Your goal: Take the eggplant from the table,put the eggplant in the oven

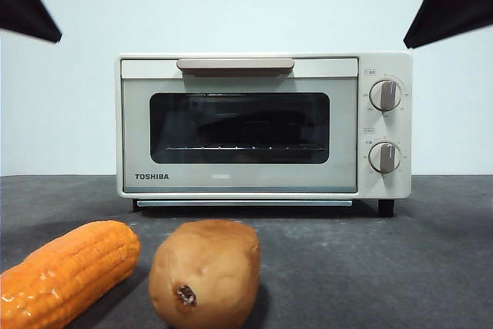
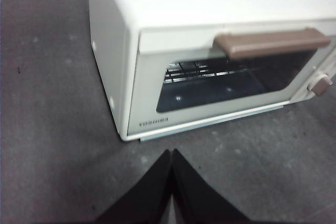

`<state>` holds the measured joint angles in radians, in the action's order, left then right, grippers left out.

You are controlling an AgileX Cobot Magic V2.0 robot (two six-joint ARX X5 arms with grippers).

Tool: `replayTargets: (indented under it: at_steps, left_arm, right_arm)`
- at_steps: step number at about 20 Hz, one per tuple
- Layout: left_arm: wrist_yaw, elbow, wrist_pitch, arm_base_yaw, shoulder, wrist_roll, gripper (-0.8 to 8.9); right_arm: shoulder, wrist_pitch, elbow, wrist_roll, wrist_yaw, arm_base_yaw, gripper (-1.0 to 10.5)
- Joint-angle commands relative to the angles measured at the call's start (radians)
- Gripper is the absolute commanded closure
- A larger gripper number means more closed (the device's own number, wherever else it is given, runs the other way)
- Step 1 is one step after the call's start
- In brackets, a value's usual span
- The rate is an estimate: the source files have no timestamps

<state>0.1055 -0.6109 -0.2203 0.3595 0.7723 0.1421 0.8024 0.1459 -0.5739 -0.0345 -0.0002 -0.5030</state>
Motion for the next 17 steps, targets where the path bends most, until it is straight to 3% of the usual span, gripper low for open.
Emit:
replayTargets:
  at_steps: [1,4,7,17]
  left_arm:
    - [-0.05,0.081,0.068,0.037,-0.053,0.031,8.1]
    - [-0.08,0.157,0.114,0.076,-0.106,0.07,8.1]
    - [-0.079,0.175,0.077,0.097,-0.118,0.126,8.1]
    - [-0.08,0.175,0.064,0.098,-0.112,0.132,8.1]
  right_arm:
    - [-0.023,-0.136,0.098,-0.069,0.001,-0.005,9.4]
    - [-0.034,-0.222,0.186,-0.085,0.024,-0.005,9.4]
    - [-0.032,-0.203,0.215,-0.087,0.056,-0.005,9.4]
    - [-0.033,-0.176,0.215,-0.085,0.06,-0.005,9.4]
